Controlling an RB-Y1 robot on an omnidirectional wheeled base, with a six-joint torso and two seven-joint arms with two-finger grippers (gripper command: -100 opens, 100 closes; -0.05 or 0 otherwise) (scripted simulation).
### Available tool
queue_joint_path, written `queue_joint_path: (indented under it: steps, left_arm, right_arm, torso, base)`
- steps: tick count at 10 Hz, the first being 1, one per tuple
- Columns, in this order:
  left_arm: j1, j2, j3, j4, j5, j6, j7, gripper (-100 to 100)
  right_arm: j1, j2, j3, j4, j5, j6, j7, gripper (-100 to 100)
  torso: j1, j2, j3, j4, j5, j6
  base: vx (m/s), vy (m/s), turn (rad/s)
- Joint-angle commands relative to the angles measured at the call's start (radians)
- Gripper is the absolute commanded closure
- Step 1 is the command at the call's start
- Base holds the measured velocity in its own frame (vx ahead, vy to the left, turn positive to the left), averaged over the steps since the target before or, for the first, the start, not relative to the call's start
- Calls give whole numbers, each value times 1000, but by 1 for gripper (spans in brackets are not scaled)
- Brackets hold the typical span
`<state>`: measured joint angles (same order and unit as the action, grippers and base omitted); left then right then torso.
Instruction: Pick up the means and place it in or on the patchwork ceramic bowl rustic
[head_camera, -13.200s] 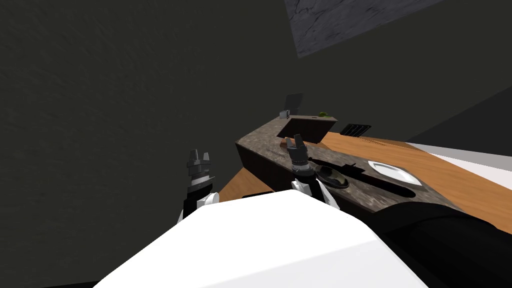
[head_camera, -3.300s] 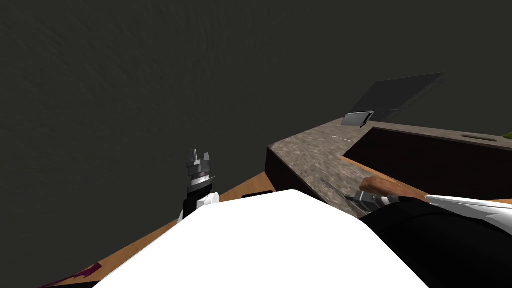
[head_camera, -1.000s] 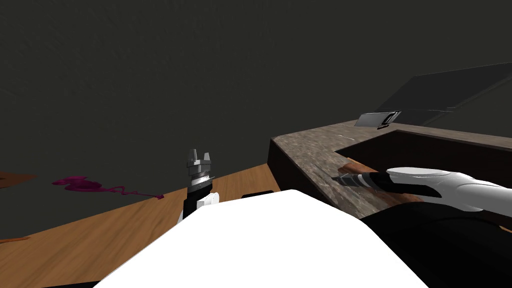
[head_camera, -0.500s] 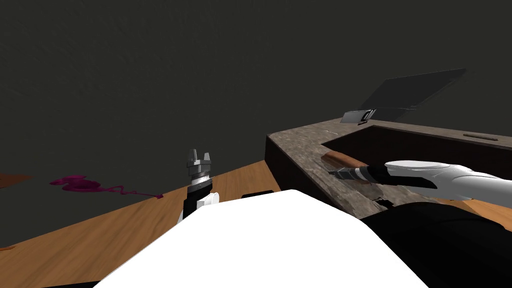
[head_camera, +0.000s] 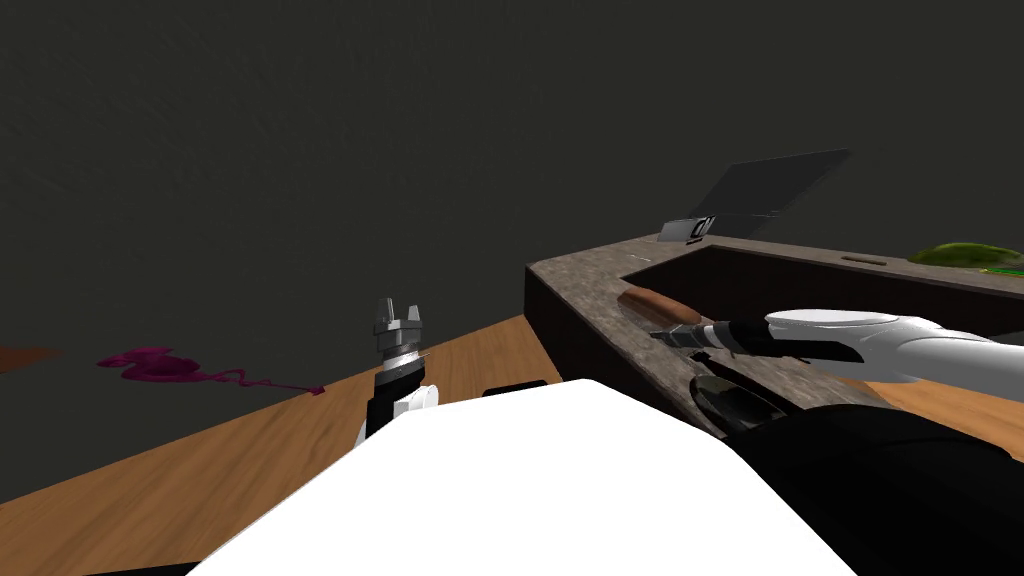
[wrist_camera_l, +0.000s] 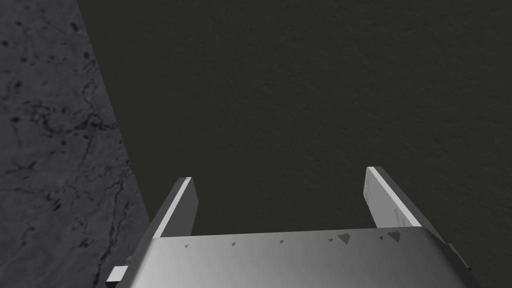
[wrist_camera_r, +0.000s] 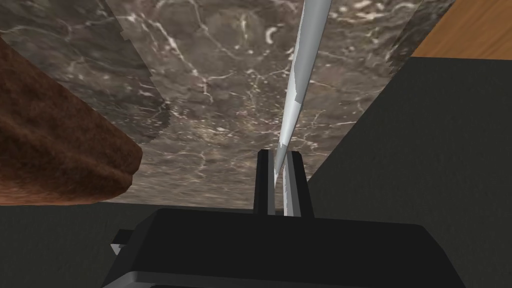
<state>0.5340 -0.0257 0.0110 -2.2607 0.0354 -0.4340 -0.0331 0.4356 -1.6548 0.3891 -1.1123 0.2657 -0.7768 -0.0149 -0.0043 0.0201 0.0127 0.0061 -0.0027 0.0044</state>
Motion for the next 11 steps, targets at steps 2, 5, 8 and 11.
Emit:
queue_joint_path:
  steps: [2,5,8,11]
  left_arm:
    - [0,0,0,0,0,0,0,0]
    - [0,0,0,0,0,0,0,0]
    - [0,0,0,0,0,0,0,0]
    - [0,0,0,0,0,0,0,0]
  right_arm:
    - [-23,-13,-19,-2,-10,-25,6,100]
    - [-41,-29,-47,-8,-31,-49,15,100]
    - [-56,-43,-71,-12,-48,-70,23,100]
    - [-59,-47,-83,-14,-57,-79,30,100]
  torso:
    - [-1,0,0,0,0,0]
    - [1,0,-1,-1,-2,1]
    - [-2,4,1,-2,-5,6]
    - [-3,3,1,-2,-6,6]
  base:
    - [-217,-23,-115]
    - [-201,-1,-84]
    - [-209,-22,-102]
    - [-155,-22,-58]
